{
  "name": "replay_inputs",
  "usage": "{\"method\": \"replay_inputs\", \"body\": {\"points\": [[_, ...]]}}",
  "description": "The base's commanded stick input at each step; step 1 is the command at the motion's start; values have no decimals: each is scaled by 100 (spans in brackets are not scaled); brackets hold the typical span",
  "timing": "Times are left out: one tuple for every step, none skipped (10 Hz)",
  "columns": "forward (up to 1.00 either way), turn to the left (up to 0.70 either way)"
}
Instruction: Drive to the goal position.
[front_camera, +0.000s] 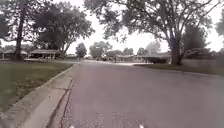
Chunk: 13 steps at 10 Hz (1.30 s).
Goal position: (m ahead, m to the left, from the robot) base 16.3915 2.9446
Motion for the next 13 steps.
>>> {"method": "replay_inputs", "body": {"points": [[50, 0], [50, 0], [50, 0], [50, 0], [50, 0], [50, 0], [50, 0], [50, 0], [50, 0], [50, 0], [50, 13], [50, 45], [50, 50]]}}
